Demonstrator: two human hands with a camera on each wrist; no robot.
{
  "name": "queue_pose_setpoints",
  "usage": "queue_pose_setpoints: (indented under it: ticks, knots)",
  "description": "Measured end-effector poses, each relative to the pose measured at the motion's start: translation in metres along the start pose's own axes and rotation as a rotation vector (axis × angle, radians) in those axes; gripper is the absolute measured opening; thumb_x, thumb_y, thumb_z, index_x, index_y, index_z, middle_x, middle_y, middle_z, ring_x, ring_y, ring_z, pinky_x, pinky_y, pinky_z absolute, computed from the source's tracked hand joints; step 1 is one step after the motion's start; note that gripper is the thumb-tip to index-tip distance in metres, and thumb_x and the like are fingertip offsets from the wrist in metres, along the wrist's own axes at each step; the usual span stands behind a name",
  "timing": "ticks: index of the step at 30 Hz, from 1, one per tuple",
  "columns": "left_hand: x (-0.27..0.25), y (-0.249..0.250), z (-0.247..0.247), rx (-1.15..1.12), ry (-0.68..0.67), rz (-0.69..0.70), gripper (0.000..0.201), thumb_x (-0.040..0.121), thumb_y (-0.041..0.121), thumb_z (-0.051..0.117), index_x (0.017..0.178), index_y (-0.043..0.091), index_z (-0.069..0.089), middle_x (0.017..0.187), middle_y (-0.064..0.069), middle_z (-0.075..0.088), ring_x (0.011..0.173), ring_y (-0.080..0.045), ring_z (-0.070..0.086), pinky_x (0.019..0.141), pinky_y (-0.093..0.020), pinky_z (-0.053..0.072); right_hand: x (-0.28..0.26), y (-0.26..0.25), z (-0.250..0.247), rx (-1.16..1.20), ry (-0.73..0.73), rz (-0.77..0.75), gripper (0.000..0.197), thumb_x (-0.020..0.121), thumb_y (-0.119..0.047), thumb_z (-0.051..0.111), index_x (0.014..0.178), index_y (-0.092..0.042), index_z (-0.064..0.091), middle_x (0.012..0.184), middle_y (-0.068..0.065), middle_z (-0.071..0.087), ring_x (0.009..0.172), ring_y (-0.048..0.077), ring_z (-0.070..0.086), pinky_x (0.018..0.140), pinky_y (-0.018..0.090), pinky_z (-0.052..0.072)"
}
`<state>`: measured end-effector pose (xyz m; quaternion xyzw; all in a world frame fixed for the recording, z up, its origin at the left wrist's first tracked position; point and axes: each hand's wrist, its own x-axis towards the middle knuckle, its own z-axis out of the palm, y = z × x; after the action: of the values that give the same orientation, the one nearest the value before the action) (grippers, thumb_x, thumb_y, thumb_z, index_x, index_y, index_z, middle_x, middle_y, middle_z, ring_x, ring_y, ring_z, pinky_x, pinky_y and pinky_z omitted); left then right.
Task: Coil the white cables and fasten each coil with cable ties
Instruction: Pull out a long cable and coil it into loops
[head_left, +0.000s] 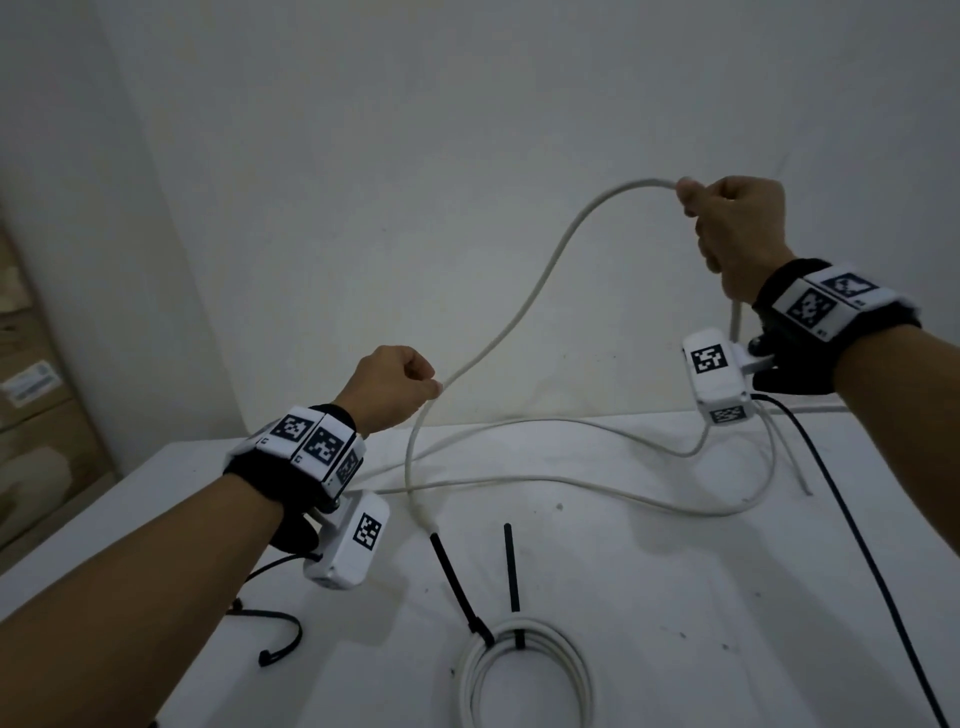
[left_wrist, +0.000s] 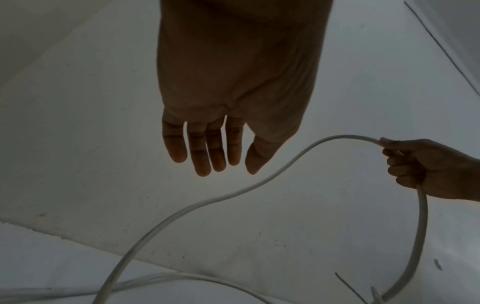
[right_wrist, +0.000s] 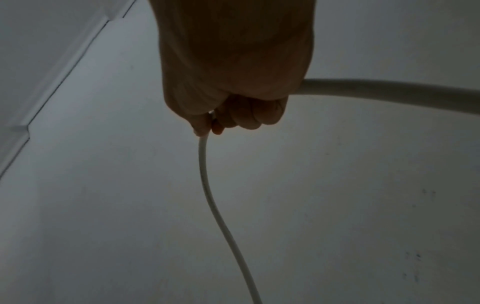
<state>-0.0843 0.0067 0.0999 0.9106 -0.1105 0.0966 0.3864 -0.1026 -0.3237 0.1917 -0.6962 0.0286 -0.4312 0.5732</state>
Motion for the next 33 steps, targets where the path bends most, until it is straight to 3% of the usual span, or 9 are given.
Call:
queue_pose_setpoints:
  ticks: [4, 8, 10, 14, 20, 23, 26, 29, 33]
  knots:
    - [0.001, 0.004, 0.000, -0.010, 0.002, 0.015, 0.029, 0.084, 0.023, 0.070, 0.109, 0.012, 0.059, 0.093, 0.000, 0.059, 0.076, -0.009, 0.055, 0.063, -0.020, 0.041, 0.005, -0.020, -0.001, 0.130, 0.034, -0.032, 0.041, 0.086, -0.031, 0.066, 0.055, -0.014, 0.046, 0.032, -0.009, 0.035, 0.026, 0.008, 0.026, 0.034, 0.014, 0.019]
    - [-0.002, 0.008, 0.000, -0.035, 0.026, 0.029, 0.035, 0.084, 0.024, 0.071, 0.113, 0.012, 0.056, 0.103, -0.005, 0.061, 0.087, -0.016, 0.057, 0.070, -0.023, 0.041, 0.003, -0.044, -0.007, 0.074, 0.038, -0.116, 0.041, 0.085, -0.033, 0.066, 0.054, -0.017, 0.046, 0.045, 0.001, 0.039, 0.027, 0.006, 0.029, 0.033, 0.015, 0.020]
    - [-0.007, 0.012, -0.001, -0.051, 0.029, 0.041, 0.036, 0.084, 0.025, 0.071, 0.114, 0.013, 0.055, 0.104, -0.004, 0.060, 0.087, -0.016, 0.057, 0.070, -0.024, 0.041, 0.000, -0.053, -0.013, 0.104, 0.012, -0.118, 0.041, 0.086, -0.032, 0.066, 0.054, -0.017, 0.047, 0.043, -0.001, 0.038, 0.028, 0.007, 0.027, 0.035, 0.015, 0.019]
    - [-0.019, 0.023, -0.003, -0.066, 0.024, 0.078, 0.030, 0.084, 0.024, 0.070, 0.109, 0.014, 0.057, 0.102, -0.003, 0.060, 0.082, -0.013, 0.056, 0.063, -0.020, 0.042, -0.008, -0.070, -0.025, 0.267, 0.007, -0.042, 0.040, 0.088, -0.031, 0.063, 0.056, -0.016, 0.045, 0.035, -0.009, 0.034, 0.030, 0.009, 0.026, 0.037, 0.017, 0.020]
    - [-0.036, 0.048, 0.001, -0.097, 0.015, 0.122, 0.025, 0.086, 0.023, 0.068, 0.107, 0.014, 0.060, 0.101, 0.001, 0.060, 0.093, -0.014, 0.056, 0.076, -0.023, 0.041, -0.020, -0.053, -0.039, 0.416, -0.142, 0.249, 0.041, 0.097, -0.034, 0.047, 0.060, -0.021, 0.037, 0.038, -0.010, 0.030, 0.034, 0.007, 0.025, 0.040, 0.021, 0.020]
    - [-0.042, 0.056, 0.006, -0.097, -0.014, 0.148, 0.019, 0.086, 0.024, 0.068, 0.101, 0.015, 0.062, 0.094, 0.003, 0.062, 0.085, -0.012, 0.057, 0.071, -0.023, 0.043, -0.027, -0.033, -0.044, 0.576, -0.074, 0.314, 0.041, 0.099, -0.035, 0.044, 0.060, -0.021, 0.037, 0.037, -0.009, 0.032, 0.034, 0.007, 0.026, 0.041, 0.021, 0.021]
    - [-0.046, 0.059, 0.008, -0.089, -0.030, 0.159, 0.013, 0.086, 0.024, 0.068, 0.094, 0.015, 0.064, 0.087, 0.004, 0.062, 0.078, -0.009, 0.056, 0.062, -0.020, 0.040, -0.033, -0.019, -0.047, 0.510, 0.024, 0.396, 0.040, 0.099, -0.035, 0.043, 0.062, -0.021, 0.038, 0.038, -0.010, 0.034, 0.034, 0.006, 0.027, 0.045, 0.023, 0.022]
    - [-0.048, 0.060, 0.005, -0.081, -0.026, 0.185, 0.009, 0.087, 0.023, 0.067, 0.090, 0.015, 0.065, 0.083, 0.004, 0.063, 0.076, -0.009, 0.055, 0.062, -0.022, 0.040, -0.026, -0.024, -0.051, 0.696, 0.114, 0.379, 0.040, 0.100, -0.032, 0.041, 0.062, -0.021, 0.037, 0.037, -0.009, 0.033, 0.034, 0.006, 0.026, 0.045, 0.022, 0.020]
    - [-0.046, 0.057, 0.002, -0.098, -0.030, 0.169, 0.008, 0.087, 0.022, 0.067, 0.087, 0.014, 0.066, 0.082, 0.002, 0.063, 0.075, -0.011, 0.055, 0.064, -0.024, 0.041, -0.020, -0.040, -0.054, 0.876, 0.103, 0.368, 0.043, 0.100, -0.026, 0.037, 0.057, -0.023, 0.035, 0.040, -0.008, 0.032, 0.037, 0.008, 0.025, 0.046, 0.022, 0.019]
